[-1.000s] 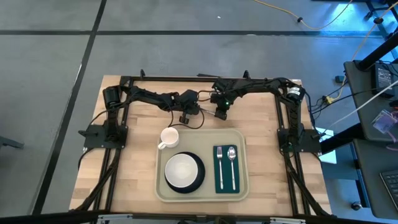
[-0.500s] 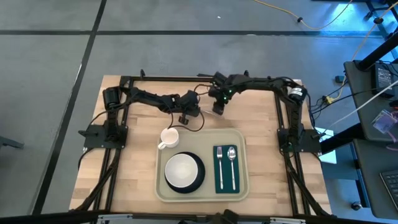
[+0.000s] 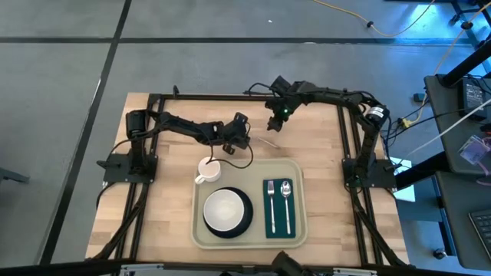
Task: Set up tray
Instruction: Put the silver knife on the green napkin between the silver fork and spoon
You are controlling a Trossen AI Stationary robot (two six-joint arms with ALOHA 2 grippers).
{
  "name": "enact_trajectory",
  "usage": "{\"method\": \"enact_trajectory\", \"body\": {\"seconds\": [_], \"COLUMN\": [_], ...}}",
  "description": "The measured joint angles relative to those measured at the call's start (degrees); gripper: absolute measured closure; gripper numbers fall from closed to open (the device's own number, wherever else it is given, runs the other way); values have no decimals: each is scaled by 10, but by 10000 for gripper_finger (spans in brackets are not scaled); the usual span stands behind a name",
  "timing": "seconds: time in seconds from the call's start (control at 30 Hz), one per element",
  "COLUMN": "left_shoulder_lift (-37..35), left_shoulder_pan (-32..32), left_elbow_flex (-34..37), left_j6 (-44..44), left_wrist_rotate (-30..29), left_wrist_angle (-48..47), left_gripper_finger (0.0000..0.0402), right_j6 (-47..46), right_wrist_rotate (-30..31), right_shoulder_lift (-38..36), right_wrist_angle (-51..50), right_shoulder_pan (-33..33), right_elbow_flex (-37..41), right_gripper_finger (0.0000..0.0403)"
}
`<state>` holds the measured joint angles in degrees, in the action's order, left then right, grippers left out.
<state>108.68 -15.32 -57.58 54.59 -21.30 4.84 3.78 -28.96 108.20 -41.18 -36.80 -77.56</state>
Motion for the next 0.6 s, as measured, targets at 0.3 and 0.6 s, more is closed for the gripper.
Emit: {"method": "enact_trajectory", "body": {"seconds": [0.3,0.6], "left_shoulder_lift": [-2,-31], "left_shoulder_pan": [34,69], "left_elbow_flex": [-1,-2], "left_j6": [125,186], "left_wrist_rotate": [-108,-121], "left_wrist_angle": [90,141], "left_gripper_finger": [401,401], "right_j6": [30,56], "right_wrist_rotate": [-90,-149], "right_shoulder_lift": [0,-8], "right_wrist_angle": [-12,-21], "right_shoulder_pan": [-14,-42], "right_elbow_flex": [0,0], "right_gripper_finger": [259,259]}}
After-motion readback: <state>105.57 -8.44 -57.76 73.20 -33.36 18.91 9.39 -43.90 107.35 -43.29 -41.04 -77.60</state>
